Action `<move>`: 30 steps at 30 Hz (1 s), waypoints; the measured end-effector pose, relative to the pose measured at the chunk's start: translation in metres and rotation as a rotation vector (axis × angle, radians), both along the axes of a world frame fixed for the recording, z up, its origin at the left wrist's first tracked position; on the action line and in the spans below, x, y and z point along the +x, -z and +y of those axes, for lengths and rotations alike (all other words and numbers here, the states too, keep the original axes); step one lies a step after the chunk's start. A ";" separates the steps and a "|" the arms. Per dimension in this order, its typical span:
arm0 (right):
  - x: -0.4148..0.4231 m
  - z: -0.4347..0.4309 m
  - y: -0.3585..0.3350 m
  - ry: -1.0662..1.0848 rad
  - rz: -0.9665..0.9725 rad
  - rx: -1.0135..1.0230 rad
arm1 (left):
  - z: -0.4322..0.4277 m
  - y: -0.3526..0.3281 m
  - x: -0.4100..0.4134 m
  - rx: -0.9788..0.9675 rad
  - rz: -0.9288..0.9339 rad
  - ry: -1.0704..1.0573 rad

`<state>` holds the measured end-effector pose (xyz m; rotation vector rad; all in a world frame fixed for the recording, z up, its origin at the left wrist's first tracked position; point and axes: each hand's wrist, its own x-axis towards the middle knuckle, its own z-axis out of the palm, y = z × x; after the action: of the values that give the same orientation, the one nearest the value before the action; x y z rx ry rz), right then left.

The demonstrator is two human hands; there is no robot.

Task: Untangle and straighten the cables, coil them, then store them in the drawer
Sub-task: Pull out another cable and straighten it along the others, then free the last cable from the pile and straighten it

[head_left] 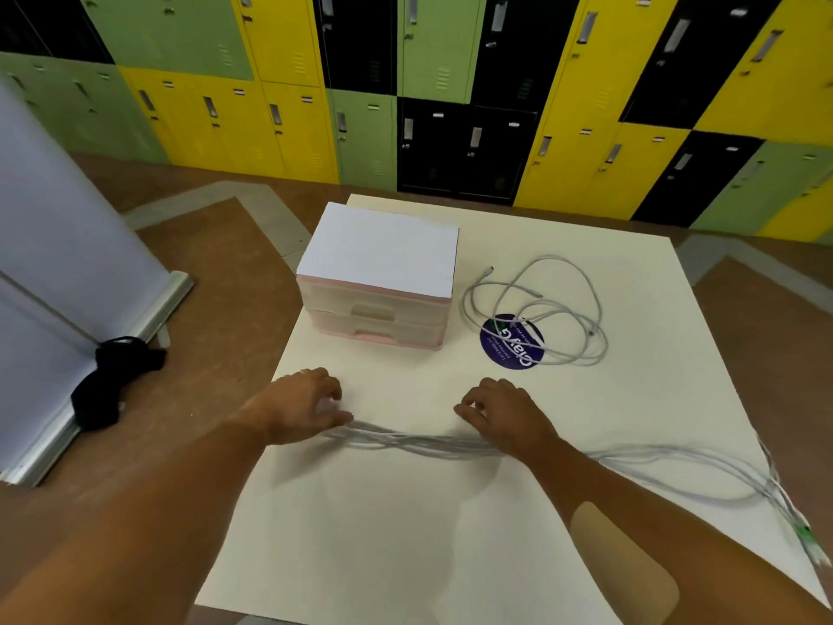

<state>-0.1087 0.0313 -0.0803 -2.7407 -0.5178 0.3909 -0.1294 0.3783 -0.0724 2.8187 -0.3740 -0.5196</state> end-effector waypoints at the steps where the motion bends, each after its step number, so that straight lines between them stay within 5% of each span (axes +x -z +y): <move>1: 0.010 -0.014 -0.004 0.027 -0.014 0.001 | -0.020 -0.002 0.012 -0.025 0.013 0.005; 16: 0.104 -0.132 -0.017 0.204 -0.127 -0.084 | -0.234 -0.009 0.133 -0.273 -0.078 0.125; 23: 0.114 -0.159 -0.001 0.265 0.007 -0.206 | -0.270 0.016 0.145 -0.091 -0.006 0.047; 30: 0.112 -0.170 0.008 0.287 -0.010 -0.250 | -0.284 0.010 0.149 -0.056 -0.145 -0.031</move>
<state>0.0029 -0.1383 -0.0878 -2.9988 -0.0752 0.3915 0.0197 0.0940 -0.0822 2.8113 -0.3654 -0.2939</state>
